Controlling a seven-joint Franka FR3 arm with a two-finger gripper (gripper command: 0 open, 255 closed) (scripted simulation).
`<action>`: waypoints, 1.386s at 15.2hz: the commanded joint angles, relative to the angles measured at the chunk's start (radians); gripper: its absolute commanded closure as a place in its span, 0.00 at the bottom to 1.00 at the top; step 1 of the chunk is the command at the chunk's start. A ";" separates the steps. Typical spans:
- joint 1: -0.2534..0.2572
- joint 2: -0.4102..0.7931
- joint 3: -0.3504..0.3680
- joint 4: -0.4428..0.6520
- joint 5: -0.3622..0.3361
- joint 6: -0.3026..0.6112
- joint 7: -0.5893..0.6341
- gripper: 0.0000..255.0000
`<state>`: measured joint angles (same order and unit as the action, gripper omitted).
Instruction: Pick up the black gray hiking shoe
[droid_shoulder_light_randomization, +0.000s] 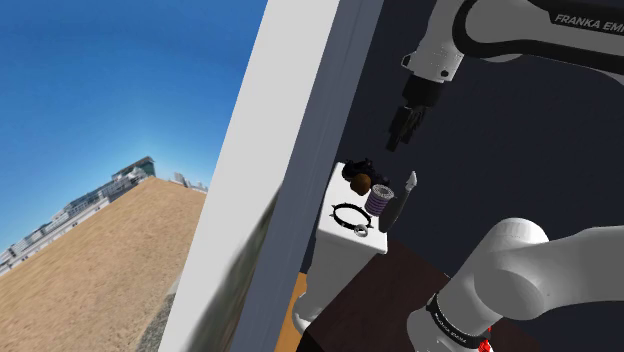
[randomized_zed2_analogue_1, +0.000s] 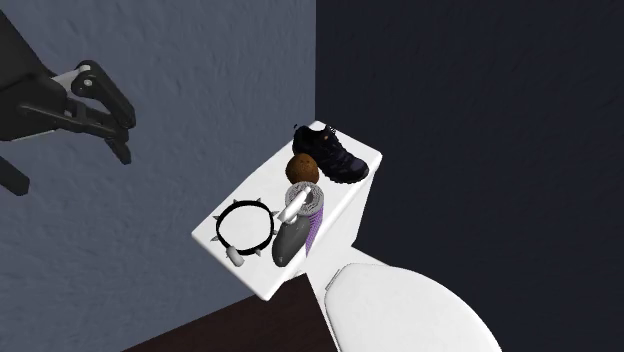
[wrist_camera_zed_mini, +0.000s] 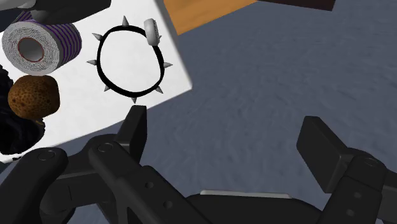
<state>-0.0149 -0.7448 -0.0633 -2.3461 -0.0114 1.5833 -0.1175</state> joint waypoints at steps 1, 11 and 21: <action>0.000 0.000 0.000 0.000 0.000 0.000 0.000 0.00; -0.027 0.128 -0.224 -0.060 -0.130 0.206 -0.330 0.00; -0.005 0.421 -0.453 0.036 -0.134 0.423 -0.680 0.00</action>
<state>-0.0262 -0.3584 -0.4967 -2.3289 -0.1537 1.9888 -0.7593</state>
